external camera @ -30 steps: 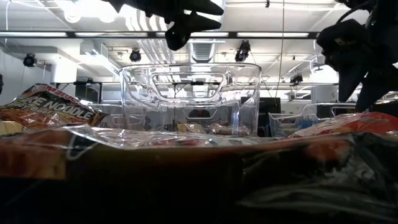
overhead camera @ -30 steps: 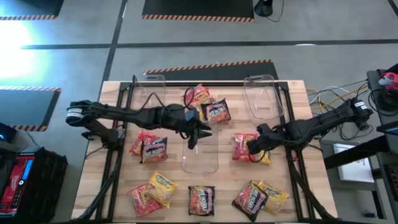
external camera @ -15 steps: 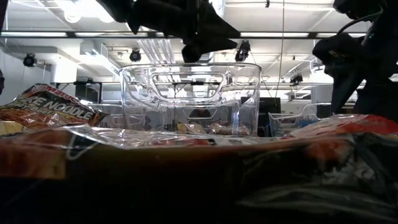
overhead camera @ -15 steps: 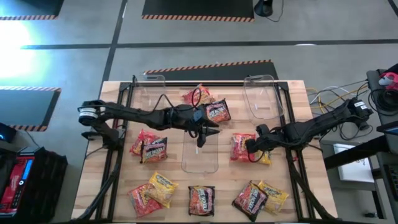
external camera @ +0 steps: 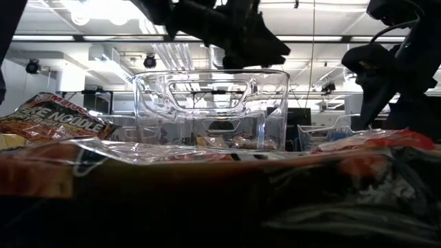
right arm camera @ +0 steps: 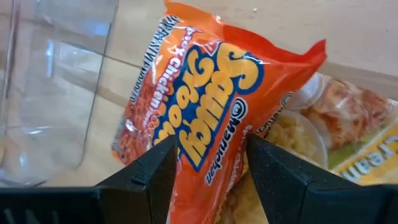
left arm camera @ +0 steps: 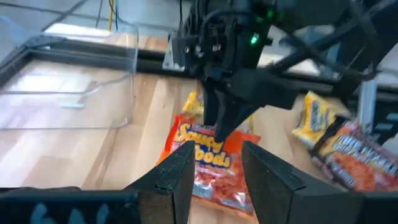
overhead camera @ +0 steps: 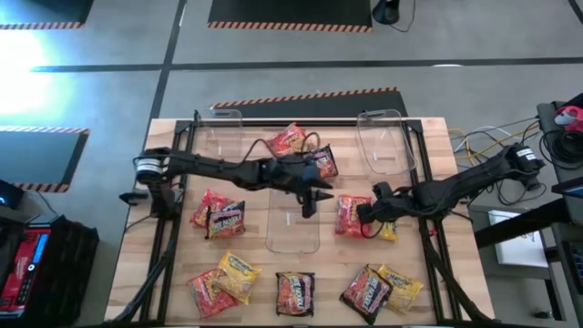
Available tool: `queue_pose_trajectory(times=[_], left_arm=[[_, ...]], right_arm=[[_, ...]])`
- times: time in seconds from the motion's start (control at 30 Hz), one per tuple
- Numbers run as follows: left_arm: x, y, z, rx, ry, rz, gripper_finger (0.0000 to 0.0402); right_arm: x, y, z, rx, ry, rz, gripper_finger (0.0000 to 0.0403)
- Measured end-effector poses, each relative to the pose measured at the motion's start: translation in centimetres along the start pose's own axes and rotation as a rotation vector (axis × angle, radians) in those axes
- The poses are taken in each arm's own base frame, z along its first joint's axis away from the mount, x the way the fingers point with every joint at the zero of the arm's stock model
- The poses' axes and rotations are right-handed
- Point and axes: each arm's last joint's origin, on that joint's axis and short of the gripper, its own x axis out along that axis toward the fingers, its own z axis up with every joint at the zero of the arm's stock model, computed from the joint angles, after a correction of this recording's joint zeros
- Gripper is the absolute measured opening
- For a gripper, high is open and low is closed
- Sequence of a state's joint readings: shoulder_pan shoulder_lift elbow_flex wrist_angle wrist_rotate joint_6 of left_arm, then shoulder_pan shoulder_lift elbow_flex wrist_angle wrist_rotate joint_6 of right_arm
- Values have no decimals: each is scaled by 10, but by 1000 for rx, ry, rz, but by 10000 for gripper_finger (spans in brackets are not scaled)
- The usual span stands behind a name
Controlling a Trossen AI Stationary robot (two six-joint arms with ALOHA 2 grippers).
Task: Sort Maruchan noodles
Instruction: Put the black noodle pack into the top right transparent bin
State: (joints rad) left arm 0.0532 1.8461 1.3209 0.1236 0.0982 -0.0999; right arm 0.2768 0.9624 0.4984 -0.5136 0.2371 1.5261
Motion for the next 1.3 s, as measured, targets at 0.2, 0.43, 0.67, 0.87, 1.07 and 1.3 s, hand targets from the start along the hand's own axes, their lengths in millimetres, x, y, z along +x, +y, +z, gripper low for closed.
queue_pose_trajectory(times=[0.2,0.43,0.67,0.87,1.07,1.3], left_arm=[[23,2,4,49,48,4,115],[42,3,-5,51,84,2,96],[52,2,-19,44,129,-45,76],[61,-1,-32,24,168,-49,72],[68,-6,-39,15,187,-58,72],[76,-10,-51,-12,214,-57,72]], right_arm=[[5,0,-1,-12,1,-22,183],[7,2,-2,-16,0,-17,183],[7,2,-2,-22,0,-14,183],[7,2,-1,-20,0,-7,183],[7,4,-1,-17,-3,6,183],[7,7,-1,-12,-28,33,183]])
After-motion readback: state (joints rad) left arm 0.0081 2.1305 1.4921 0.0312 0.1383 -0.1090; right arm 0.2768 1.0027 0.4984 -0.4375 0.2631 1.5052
